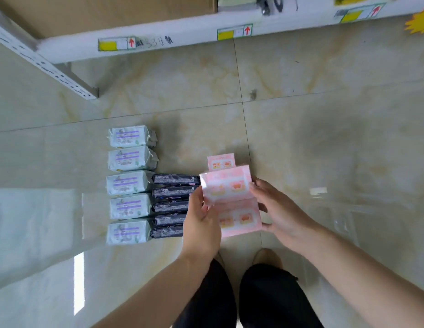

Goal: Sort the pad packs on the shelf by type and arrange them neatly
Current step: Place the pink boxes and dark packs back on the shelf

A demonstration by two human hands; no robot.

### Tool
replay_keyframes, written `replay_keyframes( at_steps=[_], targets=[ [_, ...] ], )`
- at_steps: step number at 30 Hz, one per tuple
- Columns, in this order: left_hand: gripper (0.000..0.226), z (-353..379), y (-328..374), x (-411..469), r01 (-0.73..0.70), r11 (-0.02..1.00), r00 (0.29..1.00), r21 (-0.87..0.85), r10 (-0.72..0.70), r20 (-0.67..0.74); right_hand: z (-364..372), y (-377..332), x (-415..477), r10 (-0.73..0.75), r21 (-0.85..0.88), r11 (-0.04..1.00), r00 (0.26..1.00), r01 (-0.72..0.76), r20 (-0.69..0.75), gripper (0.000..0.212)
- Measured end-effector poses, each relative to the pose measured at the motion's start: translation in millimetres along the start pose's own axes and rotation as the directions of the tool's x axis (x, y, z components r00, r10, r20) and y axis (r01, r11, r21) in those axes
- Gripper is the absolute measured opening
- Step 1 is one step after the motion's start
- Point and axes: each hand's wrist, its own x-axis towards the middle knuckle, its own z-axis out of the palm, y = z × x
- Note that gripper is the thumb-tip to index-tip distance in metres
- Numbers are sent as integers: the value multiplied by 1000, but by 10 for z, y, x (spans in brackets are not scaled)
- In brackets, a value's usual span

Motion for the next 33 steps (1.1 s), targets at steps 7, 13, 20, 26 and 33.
replay_keyframes(
  at_steps=[7, 13, 20, 26, 33],
  targets=[
    [32, -155, 1326, -1018, -25, 1000, 1000, 11, 25, 8, 194, -1052, -1350, -62, 25, 998, 997, 63, -36, 25],
    [25, -306, 2424, -1888, -145, 989, 988, -19, 146, 45, 360, -2000, -2502, -124, 46, 991, 991, 126, -45, 21],
    [31, -439, 3494, -2684, -246, 969, 967, -20, 247, 65, 504, -2820, -3544, -258, 80, 962, 965, 261, -37, 30],
    [23, -551, 4080, -3153, -347, 938, 933, 19, 343, 107, 639, -3242, -4225, -316, 131, 938, 947, 320, -49, 21],
    [20, -598, 4580, -3481, -394, 918, 908, 31, 384, 167, 637, -3606, -4617, -381, 100, 916, 921, 388, -87, 19]
  ],
)
